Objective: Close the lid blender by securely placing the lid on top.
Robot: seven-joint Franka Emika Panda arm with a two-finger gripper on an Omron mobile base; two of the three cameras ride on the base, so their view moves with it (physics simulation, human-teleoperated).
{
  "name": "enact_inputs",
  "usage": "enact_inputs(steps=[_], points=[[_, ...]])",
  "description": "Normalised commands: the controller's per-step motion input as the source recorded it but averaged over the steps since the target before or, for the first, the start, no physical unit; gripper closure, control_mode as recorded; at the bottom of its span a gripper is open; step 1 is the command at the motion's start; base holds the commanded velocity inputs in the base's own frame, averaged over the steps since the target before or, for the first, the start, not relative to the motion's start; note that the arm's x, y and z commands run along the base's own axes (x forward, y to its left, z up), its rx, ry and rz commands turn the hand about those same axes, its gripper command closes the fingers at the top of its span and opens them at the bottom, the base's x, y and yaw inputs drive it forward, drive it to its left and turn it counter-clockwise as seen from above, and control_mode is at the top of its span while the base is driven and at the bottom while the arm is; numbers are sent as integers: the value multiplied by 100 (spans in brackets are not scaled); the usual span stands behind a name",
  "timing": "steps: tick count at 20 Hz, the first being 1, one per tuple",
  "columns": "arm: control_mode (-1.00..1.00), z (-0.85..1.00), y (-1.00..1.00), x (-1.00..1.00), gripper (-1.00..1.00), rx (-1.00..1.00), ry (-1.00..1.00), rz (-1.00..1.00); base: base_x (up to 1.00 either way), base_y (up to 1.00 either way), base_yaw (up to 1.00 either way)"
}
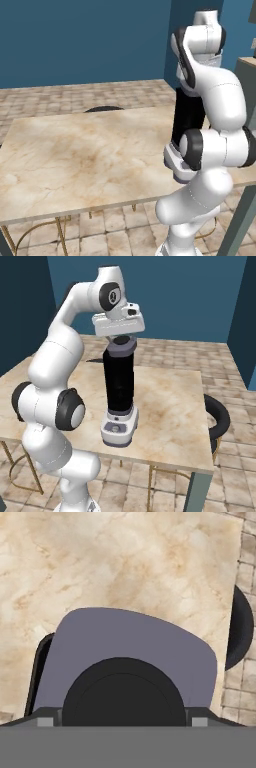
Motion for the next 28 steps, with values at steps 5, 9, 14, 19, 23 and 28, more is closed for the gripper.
enact_inputs(steps=[5, 9, 14, 19, 23, 28], points=[[-100, -5, 5, 0, 100, 6, 0, 0, 0, 0, 0], [-100, -7, 0, 0, 100, 3, -2, 0, 0, 0, 0], [-100, -17, 0, 0, 100, 2, -8, 0, 0, 0, 0], [-100, -19, 4, 0, 100, 0, -6, 5, 0, 0, 0], [-100, -20, 11, 0, 100, 2, -9, 11, 0, 0, 0], [-100, -21, 9, 0, 100, 3, -9, 13, 0, 0, 0]])
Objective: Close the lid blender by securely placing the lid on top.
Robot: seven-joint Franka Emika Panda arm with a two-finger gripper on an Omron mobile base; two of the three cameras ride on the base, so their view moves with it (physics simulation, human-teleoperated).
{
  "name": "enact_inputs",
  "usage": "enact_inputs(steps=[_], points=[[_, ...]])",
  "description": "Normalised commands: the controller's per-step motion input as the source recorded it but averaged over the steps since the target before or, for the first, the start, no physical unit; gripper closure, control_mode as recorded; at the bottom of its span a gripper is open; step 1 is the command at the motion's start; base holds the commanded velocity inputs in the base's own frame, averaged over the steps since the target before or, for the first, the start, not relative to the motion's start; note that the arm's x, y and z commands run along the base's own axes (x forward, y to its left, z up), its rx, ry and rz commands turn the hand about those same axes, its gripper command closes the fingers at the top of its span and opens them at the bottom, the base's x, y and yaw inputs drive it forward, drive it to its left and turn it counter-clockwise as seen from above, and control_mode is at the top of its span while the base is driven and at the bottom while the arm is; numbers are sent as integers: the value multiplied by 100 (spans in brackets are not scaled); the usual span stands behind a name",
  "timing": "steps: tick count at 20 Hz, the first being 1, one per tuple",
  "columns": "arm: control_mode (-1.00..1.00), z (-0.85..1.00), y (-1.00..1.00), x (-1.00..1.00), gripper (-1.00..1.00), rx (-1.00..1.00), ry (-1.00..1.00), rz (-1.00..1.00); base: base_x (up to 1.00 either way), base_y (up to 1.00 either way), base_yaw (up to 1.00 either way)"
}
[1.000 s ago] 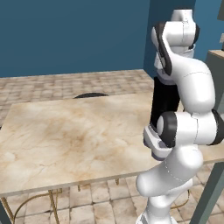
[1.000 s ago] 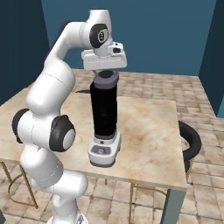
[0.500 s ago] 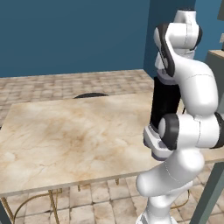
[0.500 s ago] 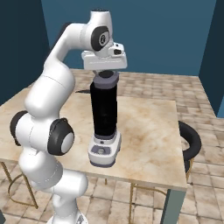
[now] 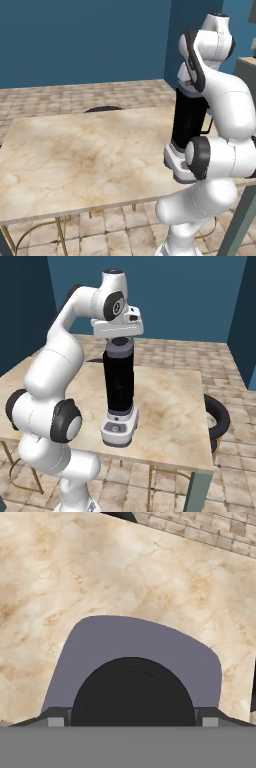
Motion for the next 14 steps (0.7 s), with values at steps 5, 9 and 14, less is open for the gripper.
enact_inputs(steps=[5, 9, 14], points=[[-100, -20, 0, 5, 100, 0, 0, 11, 0, 0, 0], [-100, -18, 0, 33, 100, 0, 0, 3, 0, 0, 0], [-100, -5, -1, 43, 100, 0, 0, 0, 0, 0, 0]])
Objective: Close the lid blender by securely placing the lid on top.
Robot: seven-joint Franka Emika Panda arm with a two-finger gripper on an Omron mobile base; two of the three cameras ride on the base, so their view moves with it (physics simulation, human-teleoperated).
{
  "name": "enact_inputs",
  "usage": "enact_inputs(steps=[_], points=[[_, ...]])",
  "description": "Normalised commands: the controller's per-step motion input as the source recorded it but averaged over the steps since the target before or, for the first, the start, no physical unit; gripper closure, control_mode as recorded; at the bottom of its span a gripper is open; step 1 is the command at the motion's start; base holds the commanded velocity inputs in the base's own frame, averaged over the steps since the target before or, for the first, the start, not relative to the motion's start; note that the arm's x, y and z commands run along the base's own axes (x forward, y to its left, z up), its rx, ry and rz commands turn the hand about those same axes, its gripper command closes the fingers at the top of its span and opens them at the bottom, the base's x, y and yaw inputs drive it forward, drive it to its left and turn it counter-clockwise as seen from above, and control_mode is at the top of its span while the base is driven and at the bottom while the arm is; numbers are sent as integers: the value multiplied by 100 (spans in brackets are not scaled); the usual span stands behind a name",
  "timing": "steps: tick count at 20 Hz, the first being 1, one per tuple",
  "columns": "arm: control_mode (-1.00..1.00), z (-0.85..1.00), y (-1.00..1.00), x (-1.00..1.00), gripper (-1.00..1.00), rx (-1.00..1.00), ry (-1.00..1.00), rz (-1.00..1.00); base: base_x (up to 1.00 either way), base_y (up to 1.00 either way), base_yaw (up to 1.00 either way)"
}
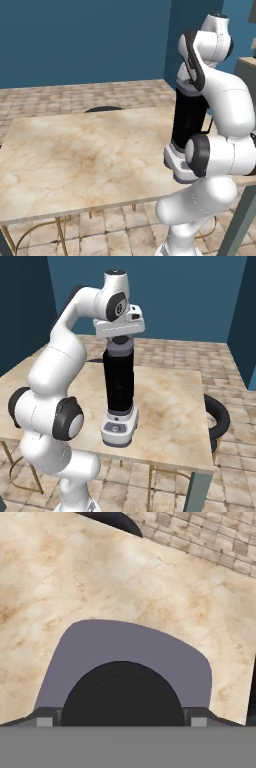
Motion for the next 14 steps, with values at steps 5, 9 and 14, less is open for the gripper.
enact_inputs(steps=[5, 9, 14], points=[[-100, -5, -5, 24, 100, 0, 0, -5, 0, 0, 0], [-100, -10, -2, 12, 100, 0, 2, -9, 0, 0, 0], [-100, -24, -9, 0, 100, 0, 0, -10, 0, 0, 0]])
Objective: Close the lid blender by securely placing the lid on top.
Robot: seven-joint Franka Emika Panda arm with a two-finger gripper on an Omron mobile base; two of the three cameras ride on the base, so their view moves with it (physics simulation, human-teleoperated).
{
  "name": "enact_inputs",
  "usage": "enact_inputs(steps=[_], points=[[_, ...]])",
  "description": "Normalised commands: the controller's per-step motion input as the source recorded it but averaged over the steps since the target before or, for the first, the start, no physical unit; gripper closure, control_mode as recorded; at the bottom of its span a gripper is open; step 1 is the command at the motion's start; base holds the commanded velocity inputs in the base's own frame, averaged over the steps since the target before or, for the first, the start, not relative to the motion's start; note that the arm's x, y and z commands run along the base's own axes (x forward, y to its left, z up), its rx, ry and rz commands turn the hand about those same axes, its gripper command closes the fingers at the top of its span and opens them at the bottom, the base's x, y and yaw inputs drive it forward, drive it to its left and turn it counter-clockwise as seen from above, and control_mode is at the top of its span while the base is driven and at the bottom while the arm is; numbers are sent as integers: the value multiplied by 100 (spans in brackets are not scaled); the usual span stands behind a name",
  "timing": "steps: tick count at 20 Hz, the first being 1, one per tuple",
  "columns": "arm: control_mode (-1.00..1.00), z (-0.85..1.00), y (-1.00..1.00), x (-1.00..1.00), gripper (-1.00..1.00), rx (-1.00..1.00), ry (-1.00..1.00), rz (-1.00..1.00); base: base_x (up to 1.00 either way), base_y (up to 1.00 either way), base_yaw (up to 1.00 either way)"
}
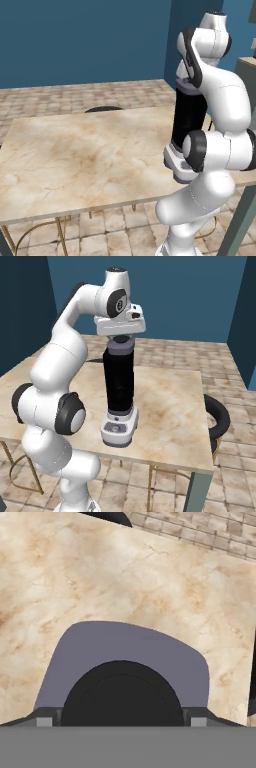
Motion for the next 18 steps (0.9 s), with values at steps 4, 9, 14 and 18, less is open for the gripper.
enact_inputs(steps=[4, 9, 14, 18], points=[[-100, -27, -5, -19, 100, 0, -1, -11, 0, 0, 0], [-100, -10, -1, -23, 100, 0, 0, -10, 0, 0, 0], [-100, 0, 0, -6, 100, 0, 3, -5, 0, 0, 0], [-100, 0, 0, 0, 100, 0, 8, 0, 0, 0, 0]])
